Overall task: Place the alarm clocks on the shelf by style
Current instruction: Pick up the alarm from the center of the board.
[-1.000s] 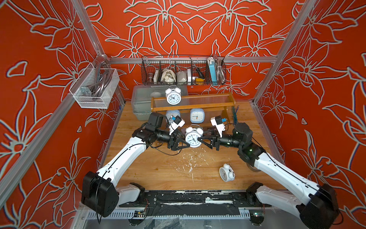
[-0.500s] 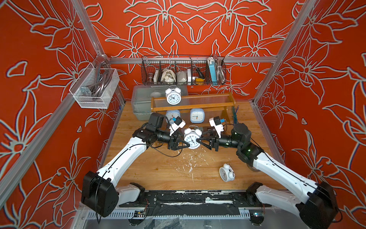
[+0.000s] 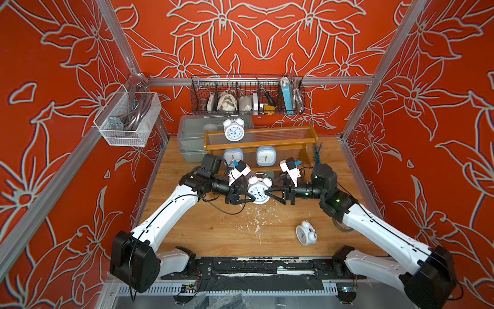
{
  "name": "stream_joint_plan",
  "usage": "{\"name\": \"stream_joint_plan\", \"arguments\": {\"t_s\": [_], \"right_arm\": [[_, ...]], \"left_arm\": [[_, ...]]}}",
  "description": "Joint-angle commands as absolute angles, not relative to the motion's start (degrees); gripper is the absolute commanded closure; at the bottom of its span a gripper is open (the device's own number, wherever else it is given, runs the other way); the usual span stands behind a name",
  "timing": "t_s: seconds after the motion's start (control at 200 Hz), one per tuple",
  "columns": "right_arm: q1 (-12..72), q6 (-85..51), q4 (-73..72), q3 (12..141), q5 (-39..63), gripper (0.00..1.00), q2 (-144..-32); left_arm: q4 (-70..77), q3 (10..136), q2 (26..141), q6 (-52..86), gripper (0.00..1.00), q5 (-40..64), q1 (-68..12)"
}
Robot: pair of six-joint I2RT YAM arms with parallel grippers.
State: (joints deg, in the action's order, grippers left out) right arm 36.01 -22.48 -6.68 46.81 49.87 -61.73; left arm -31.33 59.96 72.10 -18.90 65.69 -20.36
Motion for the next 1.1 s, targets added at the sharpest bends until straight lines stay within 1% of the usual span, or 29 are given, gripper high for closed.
{"name": "stream_joint_plan", "arguments": {"t_s": [0.0,0.445,0.595,0.666,0.836,0.901,1.031,1.091], "right_arm": [[35.9,-20.5,-2.7,49.5,52.3,0.32,-63.2],[35.9,-18.5,-0.7,53.0,53.3,0.34,-66.4],[35.9,-18.2,-0.8,53.8,53.9,0.37,-67.3],[35.9,-18.2,-1.1,54.1,54.3,0.41,-67.5],[35.9,-17.9,-1.5,54.3,55.5,0.57,-67.9],[35.9,-17.6,-1.8,54.3,56.1,0.6,-67.9],[35.7,-16.5,-1.3,54.8,56.8,0.65,-68.2],[35.6,-15.5,-0.5,55.5,57.2,0.67,-68.4]], "left_arm": [[-31.9,59.9,72.1,-21.2,0.66,67.9,-20.7],[-33.4,59.8,72.4,-22.7,0.66,67.9,-20.6],[-33.8,59.8,72.2,-23.0,0.66,67.8,-20.7],[-33.9,59.8,72.2,-23.0,0.66,67.8,-20.7],[-34.0,59.6,72.3,-23.3,0.66,67.9,-20.7],[-34.0,59.6,72.4,-23.2,0.65,67.9,-20.7],[-34.3,59.7,72.3,-23.3,0.6,67.6,-20.7],[-34.7,59.9,72.1,-23.5,0.55,67.3,-20.7]]}}
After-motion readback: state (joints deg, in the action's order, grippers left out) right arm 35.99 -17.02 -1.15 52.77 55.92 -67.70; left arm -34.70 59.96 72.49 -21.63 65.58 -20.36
